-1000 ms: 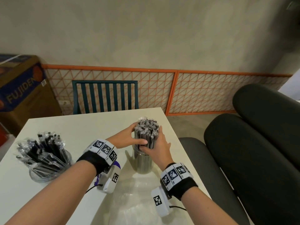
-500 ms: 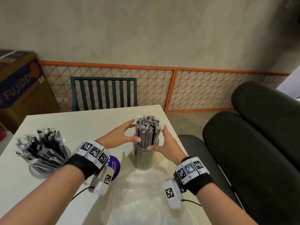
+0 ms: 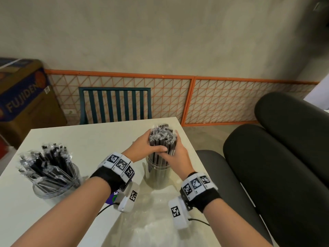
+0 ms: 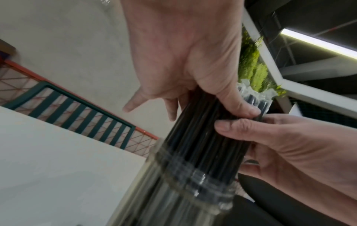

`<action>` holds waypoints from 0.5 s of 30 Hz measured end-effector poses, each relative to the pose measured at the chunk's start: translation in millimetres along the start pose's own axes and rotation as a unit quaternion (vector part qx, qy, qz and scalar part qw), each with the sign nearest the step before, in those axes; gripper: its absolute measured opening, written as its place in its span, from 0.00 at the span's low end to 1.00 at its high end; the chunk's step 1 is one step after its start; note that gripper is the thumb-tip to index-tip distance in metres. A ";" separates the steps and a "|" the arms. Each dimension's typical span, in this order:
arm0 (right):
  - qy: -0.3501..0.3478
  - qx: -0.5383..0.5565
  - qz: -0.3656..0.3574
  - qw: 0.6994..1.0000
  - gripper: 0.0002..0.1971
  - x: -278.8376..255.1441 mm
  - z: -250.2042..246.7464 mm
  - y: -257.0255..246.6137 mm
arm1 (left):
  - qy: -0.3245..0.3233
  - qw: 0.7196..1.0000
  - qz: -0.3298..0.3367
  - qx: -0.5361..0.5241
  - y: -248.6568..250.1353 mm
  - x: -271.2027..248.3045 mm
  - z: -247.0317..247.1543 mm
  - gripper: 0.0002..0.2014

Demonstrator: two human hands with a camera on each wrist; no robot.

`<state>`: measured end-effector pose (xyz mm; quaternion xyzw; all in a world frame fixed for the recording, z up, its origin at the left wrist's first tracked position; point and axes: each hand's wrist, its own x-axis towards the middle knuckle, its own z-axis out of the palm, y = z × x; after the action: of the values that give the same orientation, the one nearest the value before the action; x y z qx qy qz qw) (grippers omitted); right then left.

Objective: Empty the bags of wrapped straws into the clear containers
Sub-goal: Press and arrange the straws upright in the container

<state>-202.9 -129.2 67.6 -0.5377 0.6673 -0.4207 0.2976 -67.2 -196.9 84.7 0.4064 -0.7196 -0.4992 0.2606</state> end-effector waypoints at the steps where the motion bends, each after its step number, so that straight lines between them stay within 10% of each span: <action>1: -0.021 -0.008 -0.014 1.000 0.46 2.5 -8.2 -3.7 | 0.010 1.000 0.006 -0.002 1.2 -0.2 -1.7 0.45; 9: -0.120 -0.015 0.018 0.992 0.57 1.1 -18.9 15.0 | -0.080 0.996 -0.014 0.034 -16.3 -9.7 -10.6 0.58; 15: -0.058 0.013 -0.002 0.998 0.47 1.2 1.2 10.2 | -0.071 0.997 -0.016 0.011 -3.9 -3.4 -4.1 0.36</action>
<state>-207.0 -130.0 58.1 -0.5589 0.6424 -0.3976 0.3419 -60.9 -196.8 82.7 0.3845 -0.7350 -0.5230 0.1962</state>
